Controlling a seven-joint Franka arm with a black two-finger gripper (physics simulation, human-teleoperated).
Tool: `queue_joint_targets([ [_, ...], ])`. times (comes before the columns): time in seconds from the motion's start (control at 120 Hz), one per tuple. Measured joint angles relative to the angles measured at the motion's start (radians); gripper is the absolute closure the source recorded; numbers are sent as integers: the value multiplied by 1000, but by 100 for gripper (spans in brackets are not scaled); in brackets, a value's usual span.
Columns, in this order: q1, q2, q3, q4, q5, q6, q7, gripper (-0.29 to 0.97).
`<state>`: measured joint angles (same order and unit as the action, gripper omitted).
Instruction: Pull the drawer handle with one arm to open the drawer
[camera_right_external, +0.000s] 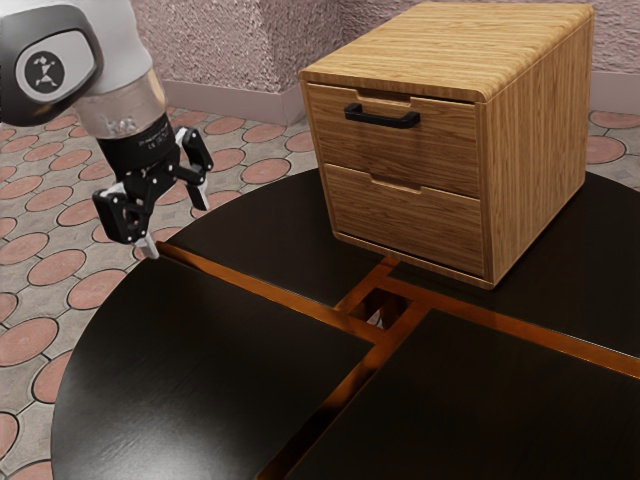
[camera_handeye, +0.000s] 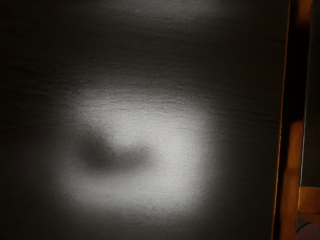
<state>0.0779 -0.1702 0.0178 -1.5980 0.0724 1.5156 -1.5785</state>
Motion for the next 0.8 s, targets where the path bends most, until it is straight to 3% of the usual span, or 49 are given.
queue_joint_targets([
  [0.35,-1,38,-2,-14,7,70,6,0],
  [0.433,-39,42,-5,-11,22,85,5,0],
  [0.642,-109,249,-20,282,11,127,8,0],
  [0.8,-75,408,-21,432,1,224,10,0],
])
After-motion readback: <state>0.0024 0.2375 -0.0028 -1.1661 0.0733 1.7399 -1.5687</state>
